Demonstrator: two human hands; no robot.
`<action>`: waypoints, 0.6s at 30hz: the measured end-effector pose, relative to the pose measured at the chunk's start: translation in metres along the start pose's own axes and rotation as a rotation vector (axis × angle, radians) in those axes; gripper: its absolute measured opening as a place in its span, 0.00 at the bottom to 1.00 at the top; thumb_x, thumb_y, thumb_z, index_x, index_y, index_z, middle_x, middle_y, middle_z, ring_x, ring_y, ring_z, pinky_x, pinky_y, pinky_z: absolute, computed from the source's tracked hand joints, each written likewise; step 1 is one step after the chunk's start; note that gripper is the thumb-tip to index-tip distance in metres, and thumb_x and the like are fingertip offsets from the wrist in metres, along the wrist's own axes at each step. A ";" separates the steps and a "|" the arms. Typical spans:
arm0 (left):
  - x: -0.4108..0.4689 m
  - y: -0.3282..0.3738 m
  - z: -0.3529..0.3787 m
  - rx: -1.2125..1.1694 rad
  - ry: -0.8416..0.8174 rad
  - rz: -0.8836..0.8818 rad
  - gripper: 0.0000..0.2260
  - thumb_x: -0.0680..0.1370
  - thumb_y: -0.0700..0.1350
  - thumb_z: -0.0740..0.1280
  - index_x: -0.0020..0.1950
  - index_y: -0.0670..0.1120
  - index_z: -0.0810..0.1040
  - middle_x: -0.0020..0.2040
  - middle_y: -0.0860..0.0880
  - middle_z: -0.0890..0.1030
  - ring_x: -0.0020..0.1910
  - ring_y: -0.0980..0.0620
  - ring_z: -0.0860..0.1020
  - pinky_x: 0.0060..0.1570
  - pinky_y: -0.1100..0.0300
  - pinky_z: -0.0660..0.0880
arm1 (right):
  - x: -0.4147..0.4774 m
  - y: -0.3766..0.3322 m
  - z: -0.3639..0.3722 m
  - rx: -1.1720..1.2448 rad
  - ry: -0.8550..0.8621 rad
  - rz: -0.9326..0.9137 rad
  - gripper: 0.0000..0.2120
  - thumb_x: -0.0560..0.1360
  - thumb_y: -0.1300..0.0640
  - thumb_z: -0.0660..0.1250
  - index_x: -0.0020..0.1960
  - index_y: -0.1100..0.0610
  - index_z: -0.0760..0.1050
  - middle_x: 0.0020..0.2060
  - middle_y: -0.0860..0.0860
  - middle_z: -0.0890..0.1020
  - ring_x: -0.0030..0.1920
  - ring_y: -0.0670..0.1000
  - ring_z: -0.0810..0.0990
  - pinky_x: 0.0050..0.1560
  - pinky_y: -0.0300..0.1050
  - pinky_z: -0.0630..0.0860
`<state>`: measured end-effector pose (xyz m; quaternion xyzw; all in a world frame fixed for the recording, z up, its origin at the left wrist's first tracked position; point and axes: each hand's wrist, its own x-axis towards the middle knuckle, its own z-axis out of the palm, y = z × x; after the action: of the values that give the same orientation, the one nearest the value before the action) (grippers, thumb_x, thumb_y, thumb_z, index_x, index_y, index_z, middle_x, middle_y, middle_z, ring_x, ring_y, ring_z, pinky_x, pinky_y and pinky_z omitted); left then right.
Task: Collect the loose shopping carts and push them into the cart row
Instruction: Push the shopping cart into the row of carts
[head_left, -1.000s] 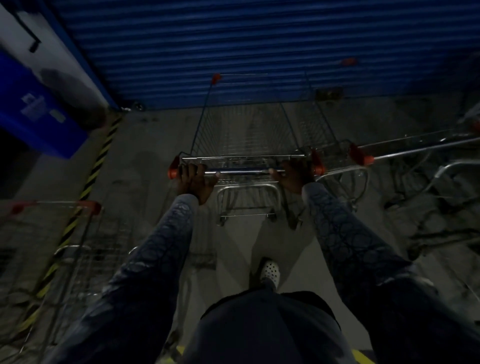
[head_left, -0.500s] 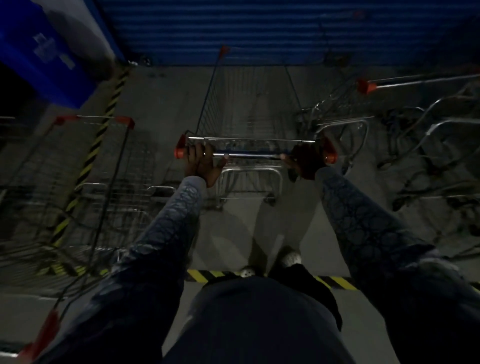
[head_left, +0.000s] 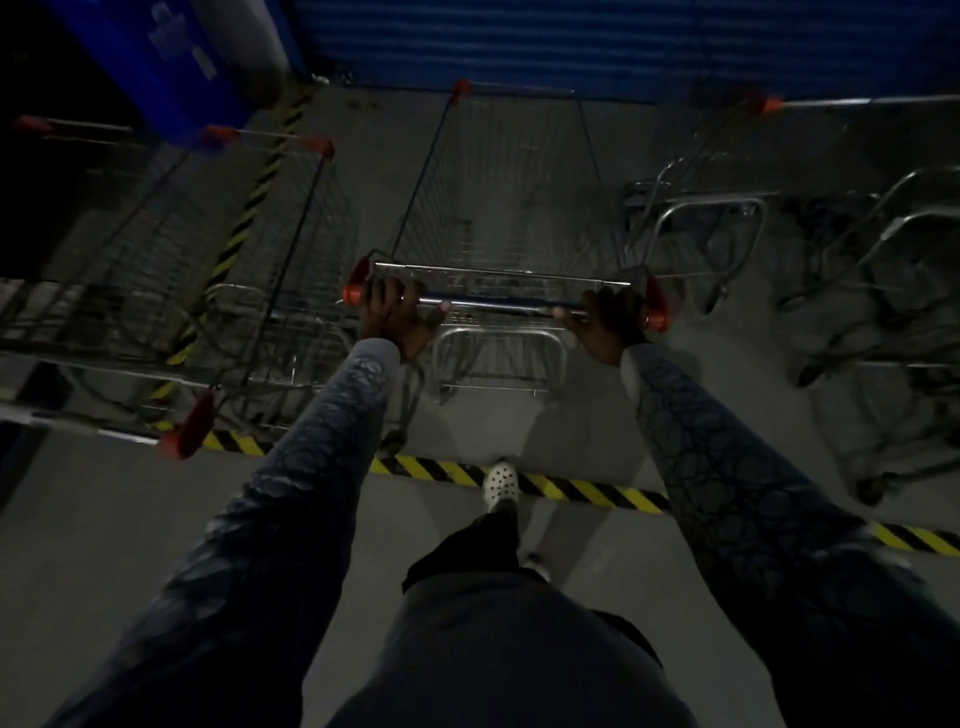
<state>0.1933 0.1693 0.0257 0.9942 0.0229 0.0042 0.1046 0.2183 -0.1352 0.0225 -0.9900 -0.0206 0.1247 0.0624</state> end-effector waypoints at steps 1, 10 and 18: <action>-0.013 -0.004 0.001 0.004 0.010 -0.006 0.41 0.71 0.68 0.49 0.65 0.36 0.77 0.63 0.28 0.74 0.64 0.29 0.72 0.68 0.37 0.62 | -0.012 -0.004 0.004 0.002 0.004 -0.008 0.51 0.65 0.23 0.37 0.65 0.59 0.74 0.64 0.63 0.74 0.68 0.66 0.67 0.71 0.62 0.58; -0.095 -0.043 -0.010 0.085 -0.043 -0.038 0.36 0.77 0.68 0.54 0.71 0.41 0.72 0.70 0.33 0.70 0.69 0.33 0.68 0.70 0.41 0.59 | -0.081 -0.037 0.032 0.014 0.008 -0.027 0.51 0.67 0.22 0.36 0.66 0.57 0.73 0.64 0.61 0.75 0.70 0.66 0.66 0.72 0.64 0.56; -0.134 -0.086 -0.010 0.074 0.020 0.053 0.33 0.75 0.66 0.53 0.63 0.41 0.79 0.62 0.32 0.76 0.59 0.32 0.76 0.62 0.41 0.70 | -0.114 -0.065 0.069 0.074 0.164 0.020 0.43 0.74 0.22 0.45 0.51 0.57 0.81 0.51 0.62 0.82 0.59 0.66 0.77 0.66 0.64 0.69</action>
<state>0.0553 0.2488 0.0174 0.9976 -0.0024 0.0161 0.0673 0.0891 -0.0696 -0.0073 -0.9941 -0.0009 0.0445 0.0994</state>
